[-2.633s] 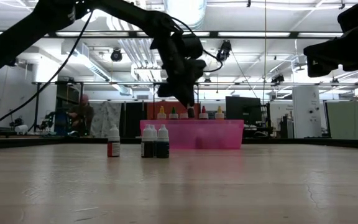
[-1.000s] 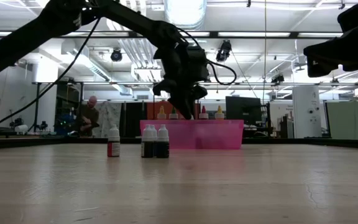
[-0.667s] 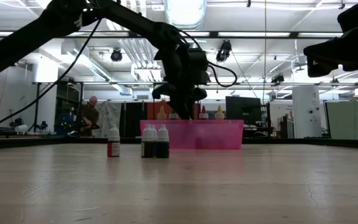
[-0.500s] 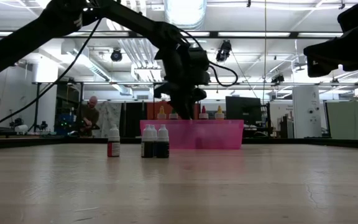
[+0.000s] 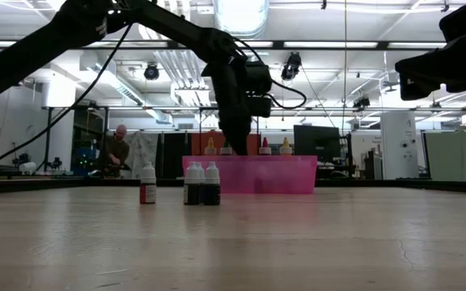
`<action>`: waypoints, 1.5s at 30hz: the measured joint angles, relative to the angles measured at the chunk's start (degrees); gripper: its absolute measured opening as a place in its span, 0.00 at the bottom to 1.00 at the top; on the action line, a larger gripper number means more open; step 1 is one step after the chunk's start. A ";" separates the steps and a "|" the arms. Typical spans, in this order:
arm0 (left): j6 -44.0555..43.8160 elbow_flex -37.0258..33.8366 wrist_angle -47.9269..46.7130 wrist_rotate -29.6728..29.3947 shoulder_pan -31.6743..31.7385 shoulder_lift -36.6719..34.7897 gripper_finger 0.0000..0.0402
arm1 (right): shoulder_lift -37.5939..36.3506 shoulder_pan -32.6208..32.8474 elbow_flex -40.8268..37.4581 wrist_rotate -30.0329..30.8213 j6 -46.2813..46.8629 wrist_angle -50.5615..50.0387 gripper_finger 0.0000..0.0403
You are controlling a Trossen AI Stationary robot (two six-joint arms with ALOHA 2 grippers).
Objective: Pick & Place food coloring
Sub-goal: Put the small blue food coloring bottle into the pink bin
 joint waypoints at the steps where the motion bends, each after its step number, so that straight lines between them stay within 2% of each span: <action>1: -0.44 0.00 0.00 0.00 -0.08 0.00 0.08 | 0.00 0.00 0.00 -0.01 0.00 0.02 0.02; 6: -6.00 0.00 -0.01 -0.13 -0.24 0.00 0.08 | 0.00 0.00 0.00 -0.02 0.00 0.00 0.02; 17: -28.73 1.47 -3.93 -1.56 -0.28 -0.11 0.08 | 0.00 -0.04 0.00 0.00 0.00 0.02 0.02; 25: -22.37 2.17 -3.52 -1.50 -0.26 -0.11 0.08 | -0.02 -0.04 0.01 0.00 0.00 0.01 0.02; 32: -26.56 2.14 -3.90 -1.64 -0.26 -0.11 0.08 | -0.01 -0.04 0.02 -0.01 0.02 0.00 0.02; 37: -36.34 2.15 -5.05 -1.64 -0.28 -0.11 0.08 | -0.01 -0.04 0.01 -0.02 0.00 0.02 0.02; 42: -50.94 1.98 -5.59 -1.58 -0.27 -0.11 0.08 | 0.00 -0.02 0.00 0.00 0.00 0.00 0.02; 45: -54.06 1.90 -4.86 -1.20 -0.28 -0.11 0.08 | 0.00 -0.02 0.01 -0.01 0.01 0.00 0.02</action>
